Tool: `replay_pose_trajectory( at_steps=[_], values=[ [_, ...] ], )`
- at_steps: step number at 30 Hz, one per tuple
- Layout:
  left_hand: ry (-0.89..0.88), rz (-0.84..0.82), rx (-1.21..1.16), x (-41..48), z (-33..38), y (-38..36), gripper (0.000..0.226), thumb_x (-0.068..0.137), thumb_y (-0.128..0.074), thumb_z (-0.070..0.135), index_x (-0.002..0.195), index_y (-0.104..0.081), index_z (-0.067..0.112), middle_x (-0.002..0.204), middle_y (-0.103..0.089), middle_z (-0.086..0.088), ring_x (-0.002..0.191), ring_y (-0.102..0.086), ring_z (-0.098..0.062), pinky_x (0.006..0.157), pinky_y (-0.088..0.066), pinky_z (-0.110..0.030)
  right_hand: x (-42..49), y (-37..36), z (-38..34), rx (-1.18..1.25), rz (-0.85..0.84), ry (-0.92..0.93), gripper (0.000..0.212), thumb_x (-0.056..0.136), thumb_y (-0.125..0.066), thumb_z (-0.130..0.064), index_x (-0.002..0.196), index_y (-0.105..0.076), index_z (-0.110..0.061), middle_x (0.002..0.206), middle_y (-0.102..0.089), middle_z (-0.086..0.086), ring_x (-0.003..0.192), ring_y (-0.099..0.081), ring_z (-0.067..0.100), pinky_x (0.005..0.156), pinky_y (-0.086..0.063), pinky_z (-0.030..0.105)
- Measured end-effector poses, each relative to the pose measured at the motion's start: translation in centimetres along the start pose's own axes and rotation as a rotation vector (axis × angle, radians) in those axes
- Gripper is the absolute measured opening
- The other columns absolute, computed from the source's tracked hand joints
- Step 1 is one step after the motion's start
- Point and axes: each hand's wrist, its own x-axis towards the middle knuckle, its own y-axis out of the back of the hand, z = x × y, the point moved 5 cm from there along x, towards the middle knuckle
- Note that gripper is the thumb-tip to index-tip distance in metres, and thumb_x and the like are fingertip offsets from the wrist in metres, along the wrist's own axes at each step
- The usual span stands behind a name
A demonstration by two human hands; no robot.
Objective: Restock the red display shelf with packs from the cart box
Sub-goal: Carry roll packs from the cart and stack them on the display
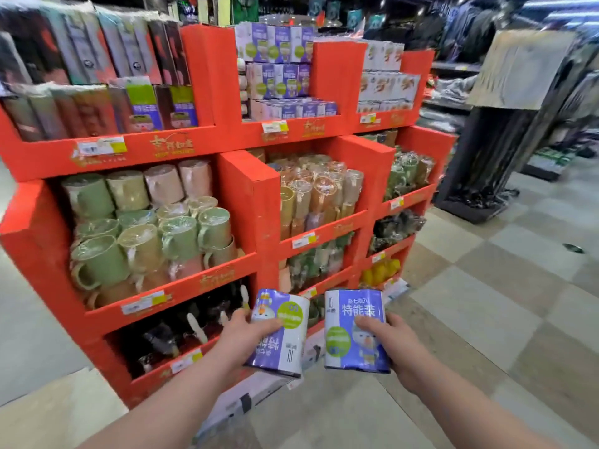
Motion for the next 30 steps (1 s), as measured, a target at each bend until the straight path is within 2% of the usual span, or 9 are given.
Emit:
replay_pose_trajectory(
  at_steps=[2,5,9,12,14,19,23,27,30],
  values=[
    [0.006,-0.029,0.025,1.2,0.6,-2.1,0.055,0.073,-0.081,0.009,0.117,-0.05,-0.002,0.095,-0.07,-0.016,0.064,-0.069,-0.018,0.046,-0.051,-0.022,0.9,1.6,-1.0,0.031,0.014,0.014,0.032,0.082,-0.072,-0.018,0.11,-0.058,-0.01,0.096,-0.074,0.012,0.079,-0.072,0.029,0.066,-0.059,0.038],
    [-0.008,-0.053,0.048,3.2,1.6,-4.8,0.044,0.079,-0.075,0.007,0.114,-0.049,0.0,0.087,-0.068,-0.011,0.057,-0.065,-0.012,0.041,-0.047,-0.017,2.5,3.6,-2.1,0.08,0.037,0.019,0.029,0.084,-0.07,-0.016,0.11,-0.059,-0.008,0.096,-0.074,0.015,0.076,-0.072,0.03,0.057,-0.057,0.034],
    [-0.025,-0.13,0.043,6.6,3.6,-8.9,0.045,0.079,-0.076,0.008,0.114,-0.047,0.003,0.085,-0.068,-0.01,0.059,-0.065,-0.015,0.042,-0.048,-0.019,5.1,6.3,-3.6,0.096,0.084,0.04,0.037,0.082,-0.072,-0.02,0.114,-0.058,-0.009,0.095,-0.074,0.012,0.078,-0.072,0.03,0.064,-0.058,0.039],
    [-0.06,-0.199,0.051,10.3,6.2,-12.2,0.068,0.06,-0.083,0.022,0.115,-0.051,0.002,0.095,-0.071,-0.014,0.071,-0.069,-0.021,0.053,-0.052,-0.024,7.8,8.4,-5.2,0.1,0.134,0.058,0.034,0.083,-0.071,-0.019,0.111,-0.057,-0.006,0.084,-0.073,0.009,0.066,-0.07,0.024,0.056,-0.055,0.032],
    [-0.092,-0.221,0.073,13.1,8.4,-14.0,0.076,0.05,-0.079,0.029,0.116,-0.053,0.002,0.098,-0.071,-0.014,0.073,-0.069,-0.02,0.057,-0.052,-0.024,10.1,9.4,-6.6,0.1,0.169,0.068,0.037,0.083,-0.071,-0.018,0.112,-0.054,-0.004,0.08,-0.072,0.008,0.061,-0.07,0.022,0.052,-0.053,0.03],
    [-0.12,-0.277,0.02,20.5,14.7,-17.0,0.06,0.066,-0.084,0.015,0.114,-0.05,0.002,0.09,-0.071,-0.011,0.067,-0.069,-0.02,0.057,-0.054,-0.027,16.7,9.9,-12.1,0.086,0.208,0.125,0.028,0.083,-0.07,-0.016,0.105,-0.057,-0.004,0.076,-0.073,0.008,0.061,-0.07,0.023,0.049,-0.053,0.028],
    [-0.181,-0.275,-0.003,25.8,20.5,-17.5,0.046,0.079,-0.076,0.011,0.115,-0.048,0.003,0.088,-0.069,-0.008,0.056,-0.068,-0.009,0.047,-0.051,-0.021,21.9,8.8,-16.1,0.1,0.194,0.168,0.03,0.083,-0.071,-0.017,0.107,-0.058,-0.005,0.084,-0.075,0.011,0.063,-0.071,0.024,0.049,-0.053,0.028],
    [-0.191,-0.266,-0.053,30.3,24.6,-17.0,0.053,0.076,-0.079,0.017,0.12,-0.052,0.002,0.096,-0.074,-0.014,0.073,-0.073,-0.023,0.06,-0.057,-0.032,26.8,7.6,-19.1,0.102,0.152,0.187,0.028,0.086,-0.067,-0.015,0.109,-0.06,-0.002,0.085,-0.074,0.014,0.058,-0.07,0.022,0.048,-0.053,0.027],
    [-0.23,-0.218,-0.055,32.8,27.0,-15.9,0.073,0.061,-0.085,0.027,0.121,-0.053,0.0,0.098,-0.074,-0.014,0.077,-0.073,-0.026,0.06,-0.056,-0.031,30.6,6.6,-21.0,0.085,0.118,0.176,0.033,0.084,-0.069,-0.017,0.111,-0.058,-0.002,0.088,-0.075,0.014,0.067,-0.072,0.026,0.054,-0.056,0.032]
  ],
)
